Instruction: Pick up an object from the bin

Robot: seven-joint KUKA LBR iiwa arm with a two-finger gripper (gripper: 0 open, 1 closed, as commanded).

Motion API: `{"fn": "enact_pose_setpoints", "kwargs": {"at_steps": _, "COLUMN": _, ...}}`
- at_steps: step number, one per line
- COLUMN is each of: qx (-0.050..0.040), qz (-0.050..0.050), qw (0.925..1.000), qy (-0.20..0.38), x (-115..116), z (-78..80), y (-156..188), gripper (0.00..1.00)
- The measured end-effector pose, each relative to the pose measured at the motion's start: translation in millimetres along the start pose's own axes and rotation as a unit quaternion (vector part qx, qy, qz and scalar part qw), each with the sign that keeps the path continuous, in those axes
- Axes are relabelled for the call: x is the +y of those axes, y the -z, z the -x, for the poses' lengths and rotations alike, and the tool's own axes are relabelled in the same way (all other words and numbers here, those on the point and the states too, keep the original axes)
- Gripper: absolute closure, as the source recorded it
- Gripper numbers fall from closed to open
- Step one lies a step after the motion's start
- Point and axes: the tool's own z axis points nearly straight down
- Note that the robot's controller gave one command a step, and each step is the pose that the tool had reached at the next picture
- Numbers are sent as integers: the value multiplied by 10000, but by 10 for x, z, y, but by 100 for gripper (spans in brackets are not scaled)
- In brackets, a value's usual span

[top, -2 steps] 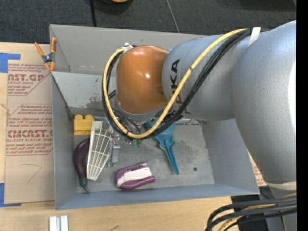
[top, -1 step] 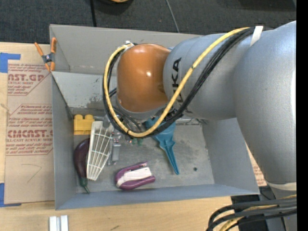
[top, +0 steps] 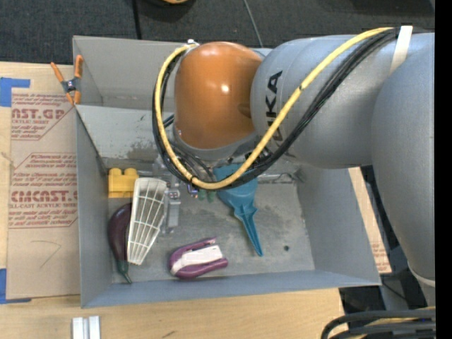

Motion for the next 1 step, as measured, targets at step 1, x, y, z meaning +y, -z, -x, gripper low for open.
{"fn": "enact_pose_setpoints", "kwargs": {"at_steps": 1, "qx": -113, "qz": 39, "qw": 9999, "qy": -6, "x": 12, "z": 49, "y": -147, "gripper": 0}}
